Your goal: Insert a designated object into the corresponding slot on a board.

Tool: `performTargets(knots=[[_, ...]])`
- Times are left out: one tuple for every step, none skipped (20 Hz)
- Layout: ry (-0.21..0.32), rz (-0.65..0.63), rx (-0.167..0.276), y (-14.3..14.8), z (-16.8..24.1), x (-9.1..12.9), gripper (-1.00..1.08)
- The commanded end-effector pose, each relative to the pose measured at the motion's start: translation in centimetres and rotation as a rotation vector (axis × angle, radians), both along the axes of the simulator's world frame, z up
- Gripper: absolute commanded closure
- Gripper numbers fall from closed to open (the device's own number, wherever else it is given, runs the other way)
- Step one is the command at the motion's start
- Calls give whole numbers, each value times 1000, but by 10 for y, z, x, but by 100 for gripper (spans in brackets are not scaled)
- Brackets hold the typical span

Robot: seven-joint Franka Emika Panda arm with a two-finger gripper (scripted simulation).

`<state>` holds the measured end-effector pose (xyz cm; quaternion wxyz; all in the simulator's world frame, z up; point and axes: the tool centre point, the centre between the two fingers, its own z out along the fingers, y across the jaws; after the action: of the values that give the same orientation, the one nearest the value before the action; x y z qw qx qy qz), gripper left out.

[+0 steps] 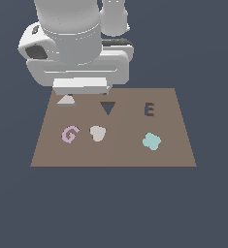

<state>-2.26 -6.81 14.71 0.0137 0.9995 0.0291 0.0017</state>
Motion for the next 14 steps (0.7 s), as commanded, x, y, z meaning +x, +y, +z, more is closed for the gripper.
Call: performTargets(knots=[[1,38,2,-8,-8,-7,-92],[1,55,3,-12,-12,-10,-92],[2,72,4,-15,-15,-13,-92],[2,91,5,-19,-19,-16,-92],[2,111,6,-24,-23,-19,-92],[3,131,7,-28,-28,-22,-92],[3,152,9,-33,-32,-25,-92],[4,174,10,-38,-37,-28,-92],[4,195,11,-43,-41,-30,-92],[4,216,12,-48,-46,-33,-92],[5,235,14,-52,-50,-35,-92],[5,254,15,-57,-54,-38,-92],[6,272,16,-61,-58,-39,-92],[6,289,17,-65,-62,-41,-92]])
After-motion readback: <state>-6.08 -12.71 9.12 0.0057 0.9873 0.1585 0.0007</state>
